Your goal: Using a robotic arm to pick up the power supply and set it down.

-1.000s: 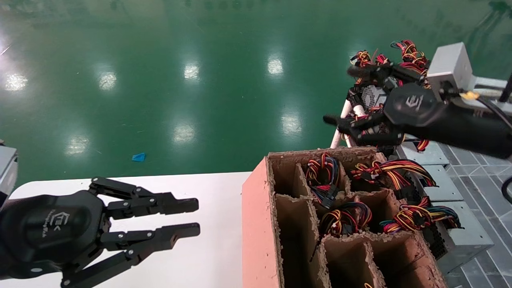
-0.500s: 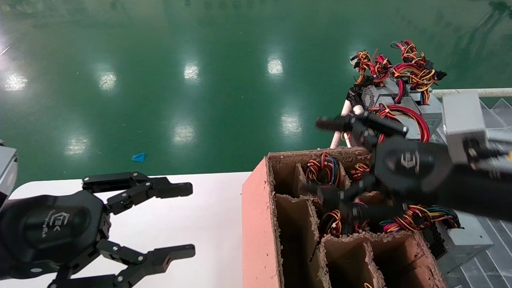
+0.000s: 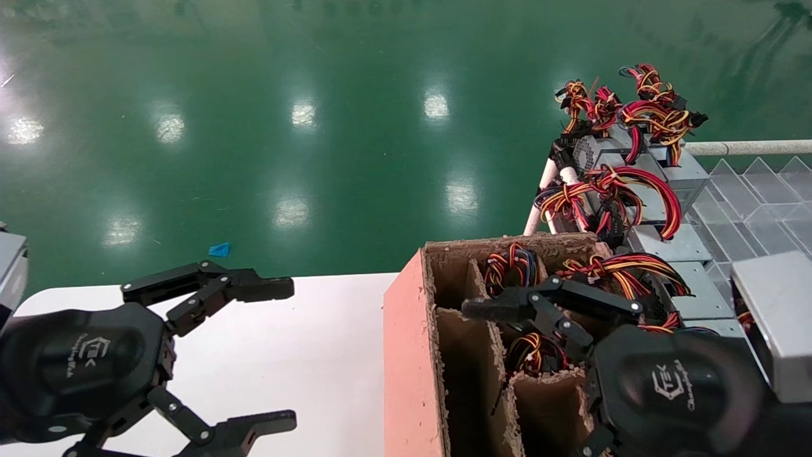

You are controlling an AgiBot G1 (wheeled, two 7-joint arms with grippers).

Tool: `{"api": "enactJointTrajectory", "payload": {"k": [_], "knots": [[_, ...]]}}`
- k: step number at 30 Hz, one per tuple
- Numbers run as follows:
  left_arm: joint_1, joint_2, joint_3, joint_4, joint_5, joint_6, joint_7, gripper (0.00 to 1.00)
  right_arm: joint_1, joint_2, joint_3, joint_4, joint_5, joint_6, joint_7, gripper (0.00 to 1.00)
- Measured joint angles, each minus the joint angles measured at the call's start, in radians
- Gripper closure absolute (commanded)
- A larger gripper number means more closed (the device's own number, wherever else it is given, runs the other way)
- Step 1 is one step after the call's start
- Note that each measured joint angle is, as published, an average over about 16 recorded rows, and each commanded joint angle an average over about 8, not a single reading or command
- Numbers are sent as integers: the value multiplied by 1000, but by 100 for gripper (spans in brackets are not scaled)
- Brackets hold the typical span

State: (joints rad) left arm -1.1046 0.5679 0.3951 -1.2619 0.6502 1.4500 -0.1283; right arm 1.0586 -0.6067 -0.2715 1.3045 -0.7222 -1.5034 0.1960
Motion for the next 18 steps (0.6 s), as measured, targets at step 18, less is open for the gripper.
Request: {"api": "enactJointTrajectory", "payload": {"k": [18], "knots": [[0, 0, 0, 0, 0, 0, 0, 0, 10, -3, -5, -13, -5, 5, -6, 0]]}}
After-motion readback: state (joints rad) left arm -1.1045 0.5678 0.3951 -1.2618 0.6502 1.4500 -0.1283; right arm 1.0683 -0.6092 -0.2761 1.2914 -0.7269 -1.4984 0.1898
